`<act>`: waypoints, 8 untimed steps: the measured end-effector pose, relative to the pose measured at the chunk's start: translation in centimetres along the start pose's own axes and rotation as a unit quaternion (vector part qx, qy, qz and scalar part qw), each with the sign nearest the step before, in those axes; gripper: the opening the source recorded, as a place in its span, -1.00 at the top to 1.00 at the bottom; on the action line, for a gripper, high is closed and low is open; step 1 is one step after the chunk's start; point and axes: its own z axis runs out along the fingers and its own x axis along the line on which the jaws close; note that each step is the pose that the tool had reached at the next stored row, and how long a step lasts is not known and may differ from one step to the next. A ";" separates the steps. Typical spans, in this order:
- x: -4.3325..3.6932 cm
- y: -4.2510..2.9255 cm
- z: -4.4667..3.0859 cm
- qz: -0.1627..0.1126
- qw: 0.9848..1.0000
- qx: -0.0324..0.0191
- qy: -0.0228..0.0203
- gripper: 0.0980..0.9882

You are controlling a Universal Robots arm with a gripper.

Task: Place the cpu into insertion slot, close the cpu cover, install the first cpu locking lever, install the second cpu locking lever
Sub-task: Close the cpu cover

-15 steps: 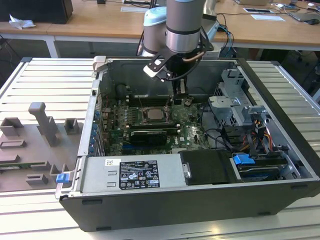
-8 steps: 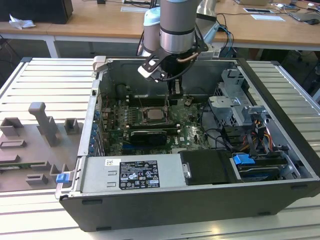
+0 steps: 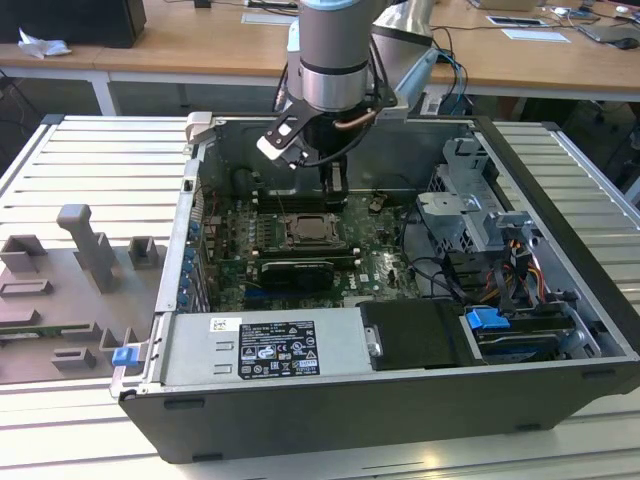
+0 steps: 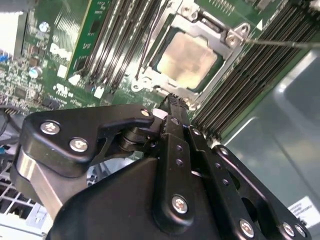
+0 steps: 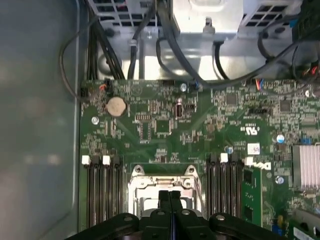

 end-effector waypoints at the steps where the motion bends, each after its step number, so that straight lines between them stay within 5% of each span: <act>1: -0.01 -0.13 0.27 0.000 1.000 0.000 0.000 0.98; 8: 0.09 -0.69 0.90 0.000 1.000 0.000 0.000 0.98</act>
